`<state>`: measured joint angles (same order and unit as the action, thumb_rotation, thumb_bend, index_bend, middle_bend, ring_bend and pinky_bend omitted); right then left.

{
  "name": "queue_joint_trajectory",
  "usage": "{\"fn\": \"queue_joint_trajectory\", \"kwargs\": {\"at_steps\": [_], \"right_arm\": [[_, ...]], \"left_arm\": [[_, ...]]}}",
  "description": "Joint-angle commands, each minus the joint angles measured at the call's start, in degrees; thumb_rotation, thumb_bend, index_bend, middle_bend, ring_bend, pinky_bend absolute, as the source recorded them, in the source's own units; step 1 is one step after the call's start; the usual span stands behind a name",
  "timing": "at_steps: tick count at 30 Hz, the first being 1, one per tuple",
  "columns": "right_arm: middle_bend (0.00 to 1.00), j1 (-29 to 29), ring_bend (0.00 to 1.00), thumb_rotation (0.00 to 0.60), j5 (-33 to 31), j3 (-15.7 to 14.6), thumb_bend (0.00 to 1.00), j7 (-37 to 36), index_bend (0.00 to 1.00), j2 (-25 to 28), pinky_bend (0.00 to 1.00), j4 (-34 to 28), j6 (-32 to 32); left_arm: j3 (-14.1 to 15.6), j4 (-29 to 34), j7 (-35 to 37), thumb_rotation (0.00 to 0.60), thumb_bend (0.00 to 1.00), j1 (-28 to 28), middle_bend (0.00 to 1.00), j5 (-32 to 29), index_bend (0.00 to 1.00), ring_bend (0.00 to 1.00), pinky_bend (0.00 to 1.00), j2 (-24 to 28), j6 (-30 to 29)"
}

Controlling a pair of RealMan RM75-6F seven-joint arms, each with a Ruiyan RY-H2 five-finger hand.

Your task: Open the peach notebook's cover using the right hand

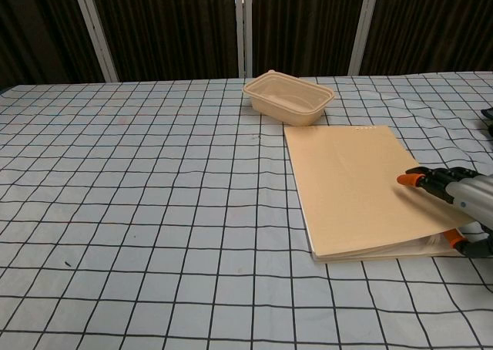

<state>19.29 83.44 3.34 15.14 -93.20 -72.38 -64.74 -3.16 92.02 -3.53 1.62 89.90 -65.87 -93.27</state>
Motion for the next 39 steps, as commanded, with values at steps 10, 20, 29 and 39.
{"fn": "queue_joint_trajectory", "kwargs": {"at_steps": [10, 20, 29, 39], "right_arm": [[0.01, 4.7, 0.00, 0.600, -4.1, 3.2, 0.60, -2.1, 0.06, -2.7, 0.04, 1.4, 5.4], [0.63, 2.4, 0.56, 0.600, 5.2, -1.0, 0.69, -8.8, 0.68, -0.3, 0.69, -0.3, -5.3], [0.66, -1.2, 0.60, 0.600, 11.4, -6.8, 0.70, -8.7, 0.72, 7.5, 0.72, -8.4, -11.4], [0.67, -4.2, 0.61, 0.600, 14.4, -10.8, 0.69, -11.1, 0.72, 13.0, 0.74, -12.7, -14.8]], "left_arm": [[-0.1, 0.0, 0.6, 0.600, 0.11, 0.1, 0.00, -0.4, 0.00, 0.00, 0.00, 0.2, 0.3], [-0.1, 0.0, 0.9, 0.600, 0.11, 0.0, 0.00, -0.1, 0.00, 0.00, 0.00, 0.2, -0.1], [0.1, 0.6, 0.6, 0.600, 0.11, -0.3, 0.00, 0.5, 0.00, 0.00, 0.00, 0.4, -0.8], [0.1, 0.9, 0.5, 0.600, 0.11, -0.4, 0.00, 0.7, 0.00, 0.00, 0.00, 0.5, -1.1]]}}
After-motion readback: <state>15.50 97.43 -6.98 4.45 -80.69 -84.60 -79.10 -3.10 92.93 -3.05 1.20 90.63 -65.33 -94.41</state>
